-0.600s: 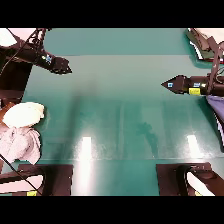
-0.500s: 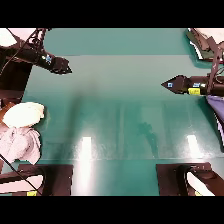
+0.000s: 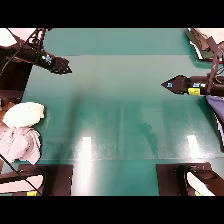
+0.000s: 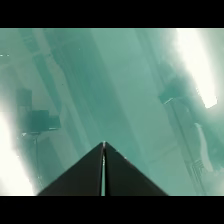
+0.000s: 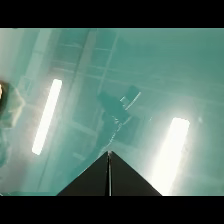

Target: Fold the shirts.

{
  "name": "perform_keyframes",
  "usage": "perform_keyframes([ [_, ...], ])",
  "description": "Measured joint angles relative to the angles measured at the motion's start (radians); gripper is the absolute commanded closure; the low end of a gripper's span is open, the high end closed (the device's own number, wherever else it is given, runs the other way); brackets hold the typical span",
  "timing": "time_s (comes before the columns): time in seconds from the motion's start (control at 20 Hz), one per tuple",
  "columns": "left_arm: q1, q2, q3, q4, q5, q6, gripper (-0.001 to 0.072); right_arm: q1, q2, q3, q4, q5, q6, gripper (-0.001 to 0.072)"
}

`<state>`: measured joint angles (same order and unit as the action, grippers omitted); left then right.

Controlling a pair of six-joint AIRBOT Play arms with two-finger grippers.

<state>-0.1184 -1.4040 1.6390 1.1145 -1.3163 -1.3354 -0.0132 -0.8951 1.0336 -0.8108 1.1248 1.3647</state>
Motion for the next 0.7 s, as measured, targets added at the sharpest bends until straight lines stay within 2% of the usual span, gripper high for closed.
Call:
perform_keyframes([
  [0.25, 0.001, 0.010, 0.013, 0.039, -0.005, -0.030, 0.0685, 0.000, 0.000, 0.000, 0.000, 0.000, 0.000, 0.0691],
  [0.45, 0.002, 0.108, -0.029, 0.283, -0.078, -0.105, 0.0682, 0.000, 0.000, 0.000, -0.001, 0.002, 0.000, 0.0691],
  [0.5, 0.002, 0.143, -0.067, 0.350, -0.088, -0.122, 0.0582, 0.000, 0.000, 0.000, -0.001, 0.003, 0.000, 0.0691],
  [0.55, 0.002, 0.180, -0.115, 0.420, -0.094, -0.141, 0.0325, 0.000, 0.000, 0.000, -0.002, 0.003, 0.000, 0.0691],
  [0.6, 0.002, 0.217, -0.180, 0.499, -0.102, -0.164, 0.0160, 0.000, 0.000, 0.000, -0.002, 0.003, 0.000, 0.0691],
  [0.7, 0.003, 0.281, -0.323, 0.656, -0.103, -0.215, 0.0159, 0.000, 0.000, 0.000, -0.002, 0.002, 0.000, 0.0691],
])
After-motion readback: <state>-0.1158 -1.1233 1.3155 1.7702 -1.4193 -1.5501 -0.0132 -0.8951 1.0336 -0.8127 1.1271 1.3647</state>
